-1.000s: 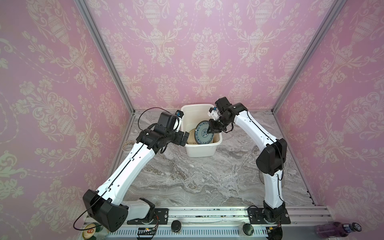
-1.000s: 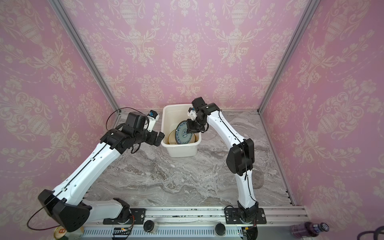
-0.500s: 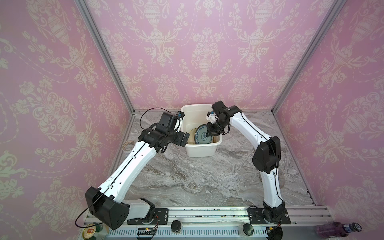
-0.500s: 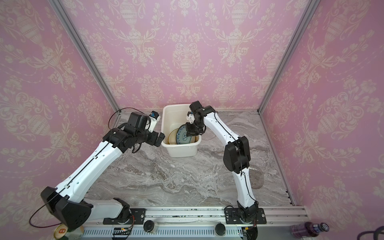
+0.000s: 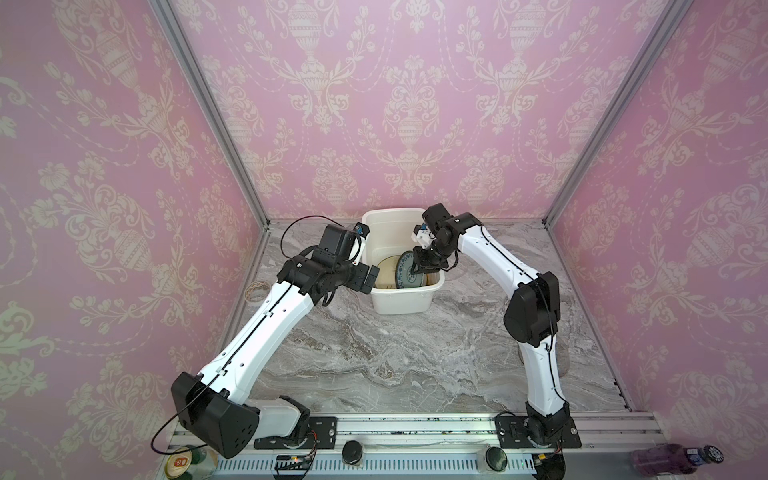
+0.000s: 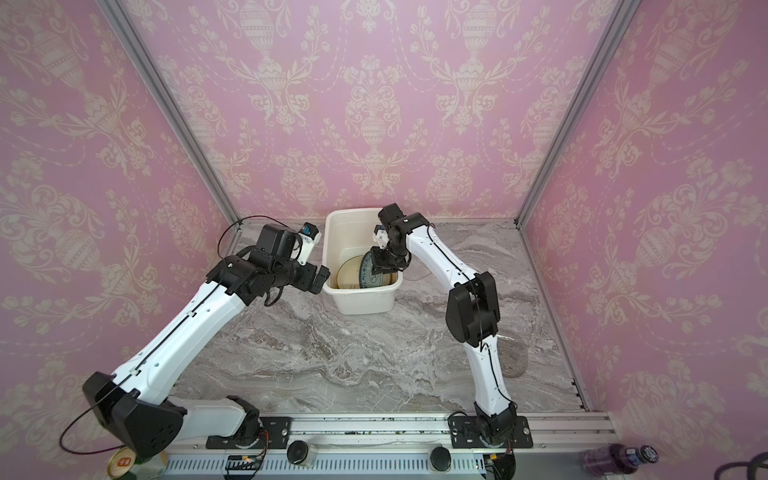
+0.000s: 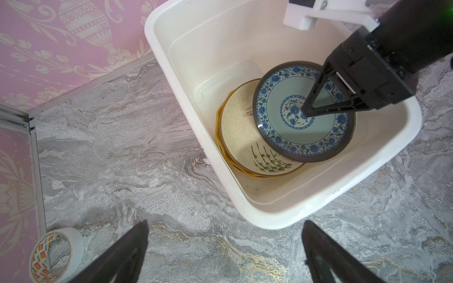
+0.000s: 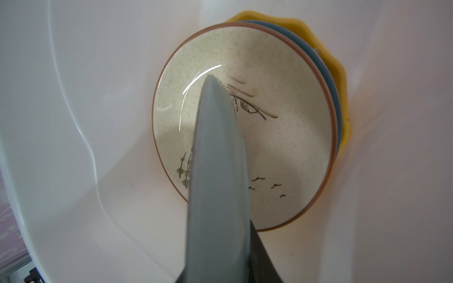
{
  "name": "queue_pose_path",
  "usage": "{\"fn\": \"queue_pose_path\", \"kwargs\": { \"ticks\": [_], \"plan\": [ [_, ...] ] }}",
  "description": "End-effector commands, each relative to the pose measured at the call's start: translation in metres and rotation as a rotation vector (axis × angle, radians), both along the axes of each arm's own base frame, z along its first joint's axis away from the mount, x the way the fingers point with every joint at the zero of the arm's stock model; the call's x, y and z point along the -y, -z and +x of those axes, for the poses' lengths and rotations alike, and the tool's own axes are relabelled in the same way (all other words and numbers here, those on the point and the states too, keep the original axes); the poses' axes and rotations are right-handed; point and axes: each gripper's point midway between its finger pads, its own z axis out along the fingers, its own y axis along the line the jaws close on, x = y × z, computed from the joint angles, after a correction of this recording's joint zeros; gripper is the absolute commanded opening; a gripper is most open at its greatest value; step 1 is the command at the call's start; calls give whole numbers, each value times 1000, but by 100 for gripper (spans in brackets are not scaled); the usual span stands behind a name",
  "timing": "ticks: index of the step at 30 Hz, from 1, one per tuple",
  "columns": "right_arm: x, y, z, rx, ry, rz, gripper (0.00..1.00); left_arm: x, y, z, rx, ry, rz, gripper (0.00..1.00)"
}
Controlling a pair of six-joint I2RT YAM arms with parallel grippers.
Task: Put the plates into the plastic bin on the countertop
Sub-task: 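Lower the floral plate into the bin onto the cream plate, then lay the floral plate flat on the stack with the right gripper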
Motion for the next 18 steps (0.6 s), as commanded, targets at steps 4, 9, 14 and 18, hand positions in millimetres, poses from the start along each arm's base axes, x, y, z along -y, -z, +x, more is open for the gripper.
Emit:
{"fn": "queue_pose_path", "kwargs": {
  "ticks": [4,9,14,18],
  "plan": [
    [3,25,1,-31,9,-52,23,0,-1,-1,-3,-7,7,99],
    [5,31,3,-37,22,-70,27,-1,-1,0,-2,-9,12,99],
    [2,39,4,-52,24,-61,27,-1,-2,0,-3,-9,15,99],
    [2,44,7,-53,33,-71,27,-3,-1,-1,-4,-9,25,99]
  ]
}}
